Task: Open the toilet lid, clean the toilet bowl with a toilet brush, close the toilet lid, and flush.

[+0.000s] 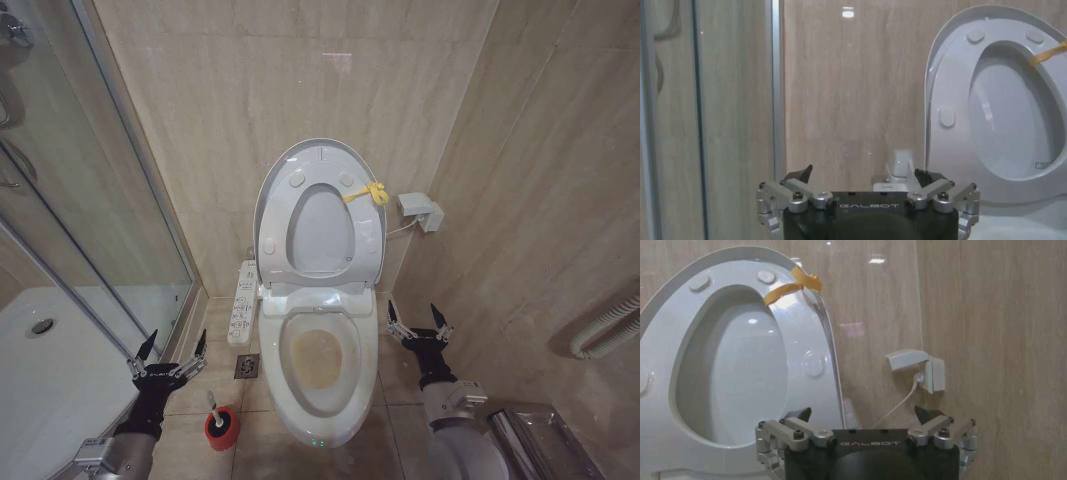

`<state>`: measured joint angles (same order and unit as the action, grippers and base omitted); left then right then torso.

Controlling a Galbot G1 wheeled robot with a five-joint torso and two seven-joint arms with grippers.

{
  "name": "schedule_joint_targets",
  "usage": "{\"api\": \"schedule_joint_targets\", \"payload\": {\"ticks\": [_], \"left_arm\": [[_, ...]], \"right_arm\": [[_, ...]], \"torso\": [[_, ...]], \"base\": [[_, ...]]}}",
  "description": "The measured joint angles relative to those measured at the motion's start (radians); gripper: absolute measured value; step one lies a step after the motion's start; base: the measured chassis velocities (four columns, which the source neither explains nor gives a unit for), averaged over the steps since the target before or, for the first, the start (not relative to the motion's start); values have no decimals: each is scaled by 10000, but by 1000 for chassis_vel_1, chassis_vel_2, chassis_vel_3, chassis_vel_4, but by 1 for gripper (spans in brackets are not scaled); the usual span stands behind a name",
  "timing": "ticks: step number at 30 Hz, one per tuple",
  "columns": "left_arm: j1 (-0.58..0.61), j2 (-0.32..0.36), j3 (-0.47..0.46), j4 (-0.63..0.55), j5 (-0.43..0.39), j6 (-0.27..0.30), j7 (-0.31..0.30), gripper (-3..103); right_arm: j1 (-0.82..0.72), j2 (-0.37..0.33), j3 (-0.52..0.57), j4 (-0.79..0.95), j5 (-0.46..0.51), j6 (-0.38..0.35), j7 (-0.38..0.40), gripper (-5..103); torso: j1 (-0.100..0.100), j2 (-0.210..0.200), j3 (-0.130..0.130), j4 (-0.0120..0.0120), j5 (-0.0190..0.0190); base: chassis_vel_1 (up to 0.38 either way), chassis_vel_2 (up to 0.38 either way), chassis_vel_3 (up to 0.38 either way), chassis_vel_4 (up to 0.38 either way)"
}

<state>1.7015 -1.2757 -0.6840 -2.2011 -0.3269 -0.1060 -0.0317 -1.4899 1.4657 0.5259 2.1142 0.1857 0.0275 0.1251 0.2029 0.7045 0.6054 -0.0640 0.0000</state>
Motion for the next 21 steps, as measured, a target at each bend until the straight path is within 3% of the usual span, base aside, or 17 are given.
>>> {"api": "schedule_joint_targets", "payload": {"ticks": [10,21], "left_arm": [[-163,-58,-48,806,367,-1135,147,100],[-476,-169,338,892,478,-741,147,100]], "right_arm": [[0,0,0,0,0,0,0,100],[0,0,0,0,0,0,0,100]], "torso": [[0,0,0,0,0],[0,0,0,0,1]], "base": [[0,0,0,0],[0,0,0,0]]}}
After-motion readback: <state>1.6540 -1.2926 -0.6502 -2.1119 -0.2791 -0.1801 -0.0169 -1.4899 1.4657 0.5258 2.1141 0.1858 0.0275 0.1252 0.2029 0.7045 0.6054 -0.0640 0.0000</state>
